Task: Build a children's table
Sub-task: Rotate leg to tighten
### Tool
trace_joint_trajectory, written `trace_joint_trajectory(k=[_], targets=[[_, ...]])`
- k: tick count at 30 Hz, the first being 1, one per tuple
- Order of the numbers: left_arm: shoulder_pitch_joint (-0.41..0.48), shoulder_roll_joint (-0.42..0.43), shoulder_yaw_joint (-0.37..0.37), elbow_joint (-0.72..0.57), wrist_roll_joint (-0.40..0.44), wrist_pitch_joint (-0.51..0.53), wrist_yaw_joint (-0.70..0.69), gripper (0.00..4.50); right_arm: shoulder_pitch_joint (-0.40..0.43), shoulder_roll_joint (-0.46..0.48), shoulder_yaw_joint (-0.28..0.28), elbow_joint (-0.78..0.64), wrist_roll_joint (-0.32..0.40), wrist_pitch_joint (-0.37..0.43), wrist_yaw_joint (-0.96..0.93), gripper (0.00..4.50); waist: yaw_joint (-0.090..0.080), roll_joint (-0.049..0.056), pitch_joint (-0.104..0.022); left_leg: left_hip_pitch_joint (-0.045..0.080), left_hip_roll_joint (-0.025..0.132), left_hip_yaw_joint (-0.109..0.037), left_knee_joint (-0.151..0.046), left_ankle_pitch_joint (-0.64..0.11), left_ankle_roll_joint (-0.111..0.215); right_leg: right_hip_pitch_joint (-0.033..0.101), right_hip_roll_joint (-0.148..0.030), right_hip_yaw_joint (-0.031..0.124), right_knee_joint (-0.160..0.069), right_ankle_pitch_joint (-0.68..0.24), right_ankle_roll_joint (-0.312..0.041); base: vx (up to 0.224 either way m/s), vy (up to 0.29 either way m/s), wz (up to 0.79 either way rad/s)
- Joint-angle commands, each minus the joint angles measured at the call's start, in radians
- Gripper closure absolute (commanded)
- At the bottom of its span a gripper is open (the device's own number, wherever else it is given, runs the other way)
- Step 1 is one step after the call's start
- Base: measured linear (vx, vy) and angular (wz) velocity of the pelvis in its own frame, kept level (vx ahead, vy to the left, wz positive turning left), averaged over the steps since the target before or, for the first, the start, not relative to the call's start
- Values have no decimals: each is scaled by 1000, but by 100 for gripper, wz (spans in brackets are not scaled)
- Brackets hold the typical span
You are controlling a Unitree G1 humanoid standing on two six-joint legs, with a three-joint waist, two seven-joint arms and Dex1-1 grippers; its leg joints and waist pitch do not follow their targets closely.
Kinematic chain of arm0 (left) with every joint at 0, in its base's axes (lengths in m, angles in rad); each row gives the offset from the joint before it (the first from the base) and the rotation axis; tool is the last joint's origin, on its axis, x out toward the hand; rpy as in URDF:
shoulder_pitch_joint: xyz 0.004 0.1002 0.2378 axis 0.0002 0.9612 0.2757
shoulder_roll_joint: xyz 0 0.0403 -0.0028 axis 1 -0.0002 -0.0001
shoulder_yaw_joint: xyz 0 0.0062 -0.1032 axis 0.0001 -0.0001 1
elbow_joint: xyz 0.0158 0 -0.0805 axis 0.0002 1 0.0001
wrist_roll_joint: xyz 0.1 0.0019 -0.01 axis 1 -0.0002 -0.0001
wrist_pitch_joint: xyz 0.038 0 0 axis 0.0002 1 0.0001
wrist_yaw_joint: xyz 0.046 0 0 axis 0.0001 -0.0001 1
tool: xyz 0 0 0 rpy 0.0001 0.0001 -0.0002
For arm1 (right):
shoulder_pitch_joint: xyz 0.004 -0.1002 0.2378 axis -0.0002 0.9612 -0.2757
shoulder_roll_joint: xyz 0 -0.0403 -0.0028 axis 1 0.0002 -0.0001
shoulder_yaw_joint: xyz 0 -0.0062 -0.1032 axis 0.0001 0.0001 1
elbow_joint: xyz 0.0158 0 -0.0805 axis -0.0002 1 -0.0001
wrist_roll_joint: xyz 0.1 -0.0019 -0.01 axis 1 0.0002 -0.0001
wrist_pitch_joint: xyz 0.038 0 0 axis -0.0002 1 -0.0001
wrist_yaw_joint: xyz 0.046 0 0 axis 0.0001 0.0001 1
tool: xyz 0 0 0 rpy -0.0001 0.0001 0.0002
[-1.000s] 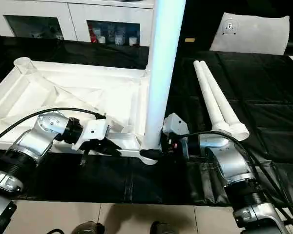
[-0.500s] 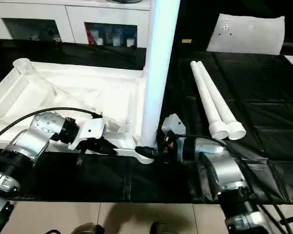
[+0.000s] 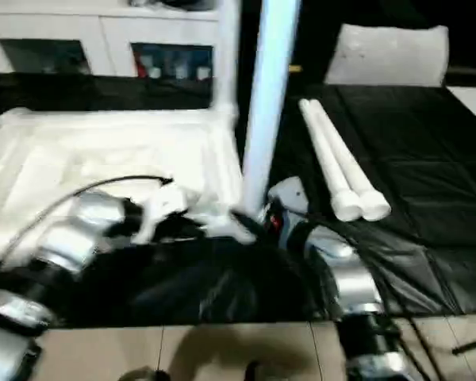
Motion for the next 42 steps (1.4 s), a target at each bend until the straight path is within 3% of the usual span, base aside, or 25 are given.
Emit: trace_joint_trajectory(k=[1,3,4,5,6,7,8,9,10,11,13,16,19,21,24,26,27,28,30,31,33,36,39,42], targets=[[-8,-96,17,-51,-32,43,131,450,-10,84,16,91,8,41,-119,186,-13,-3,-50,18,29,-28,-81,-451,1,20,-64,15,-113,-699,-74,0,0,0],[-13,-155,27,-51,-27,75,205,450,-44,134,-4,140,9,39,-201,186,-22,2,-47,19,23,-28,-78,-457,13,18,-66,7,-123,-727,-57,0,0,0],[-19,-182,30,-48,-21,82,239,450,-67,160,-15,167,12,36,-239,186,-31,7,-47,23,22,-30,-76,-484,18,21,-63,-12,-137,-740,-35,0,0,0],[-19,-182,30,-48,-21,82,239,450,-67,160,-15,167,12,36,-239,186,-36,13,-47,26,25,-32,-77,-498,19,22,-64,-19,-138,-720,-35,0,0,0],[-35,-224,32,-40,-6,94,303,450,-119,208,-38,223,9,34,-324,186,-44,14,-49,21,31,-37,-83,-514,19,33,-65,-30,-137,-676,-33,0,0,0],[-36,-224,32,-40,-5,94,305,450,-121,209,-39,225,9,34,-327,186,-49,16,-46,22,33,-38,-87,-535,17,32,-63,-36,-138,-660,-36,0,0,0],[-43,-233,31,-34,2,90,321,450,-140,224,-49,243,11,32,-350,186,-57,11,-50,18,38,-43,-90,-554,18,46,-68,-49,-135,-636,-26,0,0,0],[-48,-237,30,-30,7,87,330,450,-151,233,-56,253,13,32,-364,186,-56,19,-48,17,40,-45,-94,-570,16,47,-70,-49,-134,-629,-27,0,0,0],[-55,-225,26,-26,17,79,328,450,-151,249,-68,249,21,25,-350,186,-65,17,-47,32,39,-43,-94,-608,11,37,-73,-49,-141,-618,-34,0,0,0],[-55,-225,26,-26,17,79,328,450,-151,249,-68,249,21,25,-350,151,-67,16,-47,34,36,-42,-92,-605,11,35,-75,-48,-145,-623,-36,0,0,0],[-54,-195,23,-28,26,78,312,450,-146,259,-81,247,28,17,-344,130,-72,14,-46,27,28,-41,-88,-576,18,35,-84,-49,-152,-674,-25,0,0,0],[-53,-164,23,-18,32,60,292,450,-135,249,-82,237,29,2,-334,106,-78,16,-48,18,29,-46,-90,-564,16,40,-86,-50,-149,-677,-22,0,0,0],[-48,-121,25,-6,31,33,254,450,-104,212,-80,189,18,-30,-302,79,-82,14,-53,18,29,-44,-87,-548,21,37,-91,-46,-150,-670,-35,0,0,0],[-45,-99,26,1,29,13,229,450,-79,185,-82,140,21,-36,-273,64,-79,13,-56,7,31,-43,-89,-500,31,44,-94,-42,-142,-635,-51,0,0,0],[-40,-60,27,15,20,-20,176,450,-24,119,-88,27,39,-37,-186,37,-67,10,-64,2,33,-36,-89,-421,46,49,-95,-27,-132,-572,-77,0,0,0],[-40,-32,21,30,13,-60,129,450,14,55,-77,-52,48,-29,-109,26,-51,9,-79,-15,40,-29,-88,-282,73,61,-91,-11,-99,-389,-142,0,0,0],[-39,-25,19,33,11,-69,116,450,22,39,-75,-69,50,-27,-90,14,-43,2,-82,-23,40,-23,-84,-219,92,60,-84,-3,-82,-300,-168,0,0,0],[-37,-9,13,41,6,-88,84,450,39,0,-70,-109,56,-24,-44,6,-39,-4,-77,-22,34,-13,-81,-236,110,50,-78,2,-84,-335,-174,0,0,0],[-34,10,4,46,-5,-114,30,450,52,-50,-62,-143,63,-16,12,6,-27,-1,-77,-12,29,-6,-72,-256,107,42,-82,10,-88,-445,-157,0,0,0],[-33,28,-10,54,-6,-141,-12,450,62,-98,-52,-169,69,-8,70,6,-24,1,-81,-14,32,-8,-72,-236,108,46,-83,12,-85,-439,-156,0,0,0],[-34,54,-36,73,5,-197,-69,450,73,-169,-29,-194,74,8,164,6,-8,-1,-92,-21,35,-4,-64,-125,127,53,-73,16,-59,-263,-187,56,-44,-1],[-22,84,-61,67,-29,-231,-203,450,68,-267,4,-185,84,13,319,6,9,3,-94,-17,35,3,-57,-77,165,54,-72,19,-41,-133,-240,36,-23,0],[-32,106,-82,79,-36,-260,-276,450,47,-317,31,-182,89,28,415,6,22,0,-94,-15,37,3,-56,-58,181,55,-70,16,-36,-107,-262,0,0,0],[-50,127,-96,112,-33,-306,-335,450,37,-379,89,-175,72,15,530,6,33,1,-86,-10,42,4,-59,-112,157,51,-70,17,-44,-189,-249,0,0,0]])
